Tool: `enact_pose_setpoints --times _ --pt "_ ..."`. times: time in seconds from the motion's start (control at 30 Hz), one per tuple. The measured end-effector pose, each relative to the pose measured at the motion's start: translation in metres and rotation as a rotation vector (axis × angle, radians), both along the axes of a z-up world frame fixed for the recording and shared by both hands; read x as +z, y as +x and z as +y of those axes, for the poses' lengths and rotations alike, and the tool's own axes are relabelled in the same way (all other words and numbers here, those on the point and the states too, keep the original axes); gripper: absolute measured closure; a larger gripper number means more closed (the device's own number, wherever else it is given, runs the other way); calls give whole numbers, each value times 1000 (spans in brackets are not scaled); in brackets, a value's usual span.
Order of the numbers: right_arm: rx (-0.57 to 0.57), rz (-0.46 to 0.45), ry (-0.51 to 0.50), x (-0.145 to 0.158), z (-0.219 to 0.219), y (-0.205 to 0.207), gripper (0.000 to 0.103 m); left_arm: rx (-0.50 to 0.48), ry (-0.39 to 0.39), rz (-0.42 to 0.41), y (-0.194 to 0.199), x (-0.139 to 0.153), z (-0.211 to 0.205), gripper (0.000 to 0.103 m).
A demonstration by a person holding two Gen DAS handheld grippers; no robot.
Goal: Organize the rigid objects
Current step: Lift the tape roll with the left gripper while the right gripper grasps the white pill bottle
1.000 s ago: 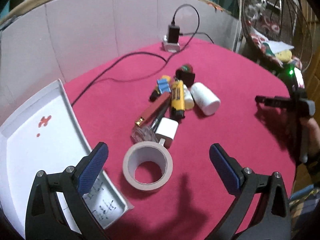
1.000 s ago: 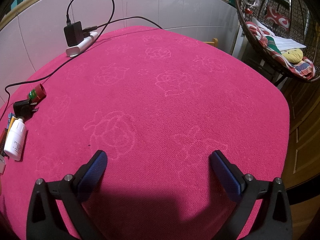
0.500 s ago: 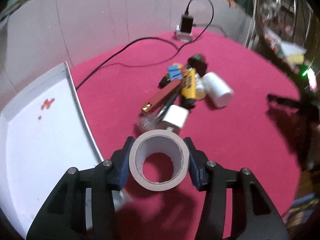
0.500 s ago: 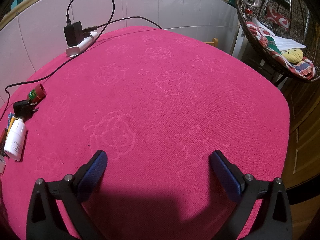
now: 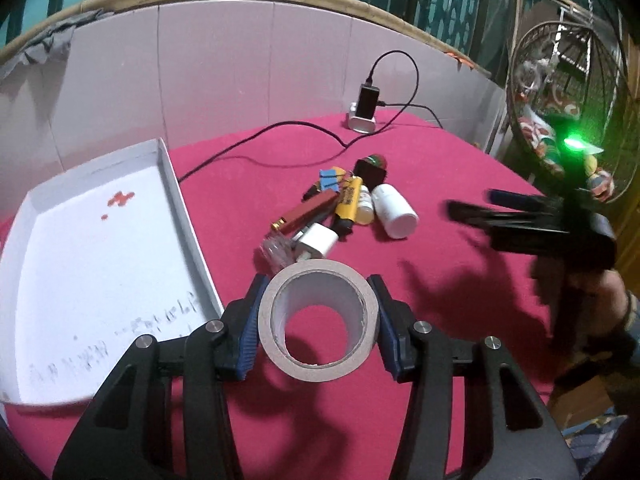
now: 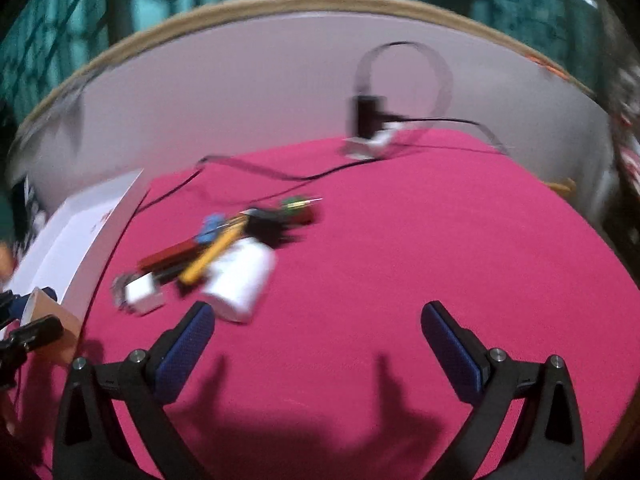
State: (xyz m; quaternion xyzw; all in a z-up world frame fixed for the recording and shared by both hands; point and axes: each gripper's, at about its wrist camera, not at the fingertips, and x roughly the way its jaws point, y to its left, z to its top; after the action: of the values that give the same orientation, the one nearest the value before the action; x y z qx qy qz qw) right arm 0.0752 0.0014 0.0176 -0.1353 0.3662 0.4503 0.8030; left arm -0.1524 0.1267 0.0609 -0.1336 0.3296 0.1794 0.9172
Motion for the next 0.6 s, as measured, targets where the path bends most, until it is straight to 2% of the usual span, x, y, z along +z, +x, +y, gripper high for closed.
enact_pose_setpoints --times 0.2,0.27,0.3,0.33,0.4,0.47,0.5,0.53,0.6 --pt "46 66 -24 -15 44 -19 0 15 -9 -14 -10 1 3 54" --pt "49 82 -50 -26 49 -15 7 21 -14 -16 -11 0 6 54" --pt "49 79 -56 -26 53 -20 15 25 -18 -18 -13 -1 7 54" --pt "51 88 -83 -34 54 -15 27 28 -26 -19 -13 -1 9 54" --pt "47 44 -96 -35 56 -13 31 34 -33 -24 -15 -2 9 54" --pt "45 24 -97 -33 60 -14 43 39 -33 -28 -17 -2 10 54" --pt "46 18 -96 -34 71 -9 59 44 -34 -31 -18 -1 11 54" --pt "38 22 -88 -34 62 -3 65 47 -33 -35 -18 0 11 54" --pt "24 58 -56 -31 49 3 66 52 -30 -41 -19 2 11 54"
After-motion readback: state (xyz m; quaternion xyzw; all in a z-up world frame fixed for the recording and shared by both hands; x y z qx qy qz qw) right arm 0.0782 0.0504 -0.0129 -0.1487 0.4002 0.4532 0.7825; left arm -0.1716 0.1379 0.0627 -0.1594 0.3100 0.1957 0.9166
